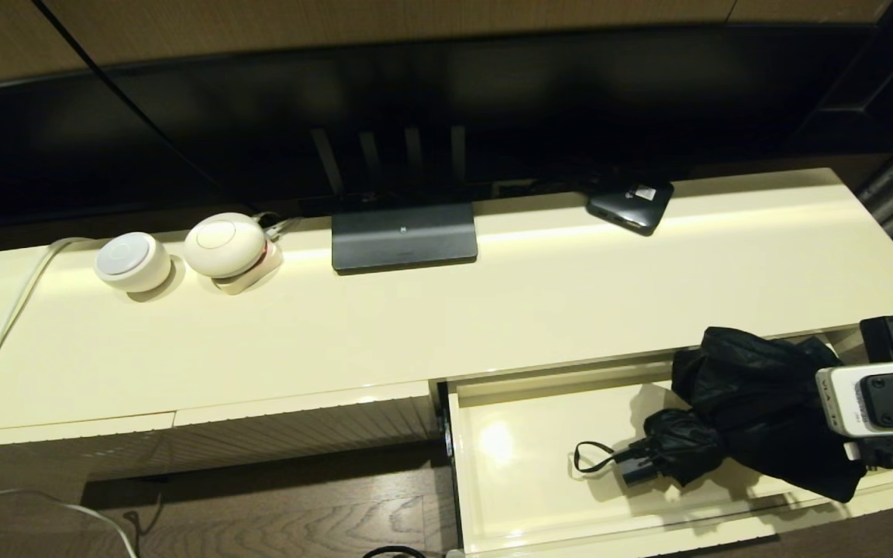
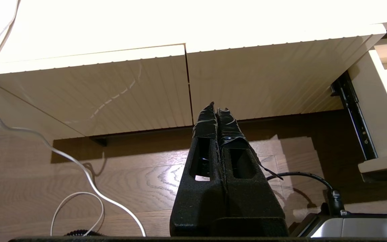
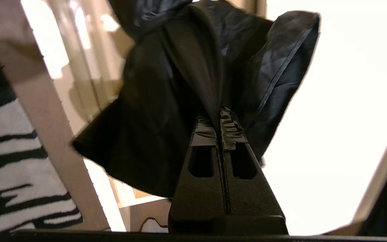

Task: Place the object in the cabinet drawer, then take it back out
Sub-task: Take the umbrella out of the drawer and put it on the table

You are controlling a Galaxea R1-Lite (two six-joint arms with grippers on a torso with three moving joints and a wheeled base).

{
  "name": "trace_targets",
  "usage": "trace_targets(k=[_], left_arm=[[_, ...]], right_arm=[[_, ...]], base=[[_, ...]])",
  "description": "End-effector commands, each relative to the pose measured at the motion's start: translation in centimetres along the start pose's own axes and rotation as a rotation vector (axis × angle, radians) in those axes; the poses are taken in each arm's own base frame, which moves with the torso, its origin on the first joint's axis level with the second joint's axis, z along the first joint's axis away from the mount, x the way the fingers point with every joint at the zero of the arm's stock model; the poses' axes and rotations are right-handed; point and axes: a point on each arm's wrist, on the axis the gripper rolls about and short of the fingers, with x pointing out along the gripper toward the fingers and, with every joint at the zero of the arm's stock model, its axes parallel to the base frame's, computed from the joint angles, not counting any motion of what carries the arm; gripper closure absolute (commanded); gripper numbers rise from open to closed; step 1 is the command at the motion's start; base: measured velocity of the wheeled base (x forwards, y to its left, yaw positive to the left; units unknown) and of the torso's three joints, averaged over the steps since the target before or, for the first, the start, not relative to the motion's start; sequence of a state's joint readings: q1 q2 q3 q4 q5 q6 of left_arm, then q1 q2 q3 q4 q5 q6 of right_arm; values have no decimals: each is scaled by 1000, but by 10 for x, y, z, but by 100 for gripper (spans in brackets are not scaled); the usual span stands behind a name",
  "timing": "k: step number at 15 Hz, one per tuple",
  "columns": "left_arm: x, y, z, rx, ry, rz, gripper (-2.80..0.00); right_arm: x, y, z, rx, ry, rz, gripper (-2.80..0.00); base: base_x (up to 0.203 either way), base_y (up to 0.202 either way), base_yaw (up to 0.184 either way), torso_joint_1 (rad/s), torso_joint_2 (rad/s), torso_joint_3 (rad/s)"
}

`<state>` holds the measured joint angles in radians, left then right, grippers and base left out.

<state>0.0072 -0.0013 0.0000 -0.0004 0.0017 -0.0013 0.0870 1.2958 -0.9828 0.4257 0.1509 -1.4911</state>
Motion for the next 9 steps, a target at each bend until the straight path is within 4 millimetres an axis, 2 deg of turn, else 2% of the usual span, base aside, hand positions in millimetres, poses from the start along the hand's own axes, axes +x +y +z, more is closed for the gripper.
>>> trace_targets(k=[1, 4, 9], left_arm=[[0, 0, -1, 0, 3, 0, 0], [0, 0, -1, 0, 3, 0, 0], [0, 0, -1, 0, 2, 0, 0]], right_arm=[[-20, -3, 3, 19, -9, -80, 0], [-39, -7, 7, 77, -21, -156, 0], [-57, -14, 11, 165, -52, -246, 0]], base=[[0, 0, 0, 0, 0, 0], [0, 0, 0, 0, 0, 0], [0, 0, 0, 0, 0, 0]])
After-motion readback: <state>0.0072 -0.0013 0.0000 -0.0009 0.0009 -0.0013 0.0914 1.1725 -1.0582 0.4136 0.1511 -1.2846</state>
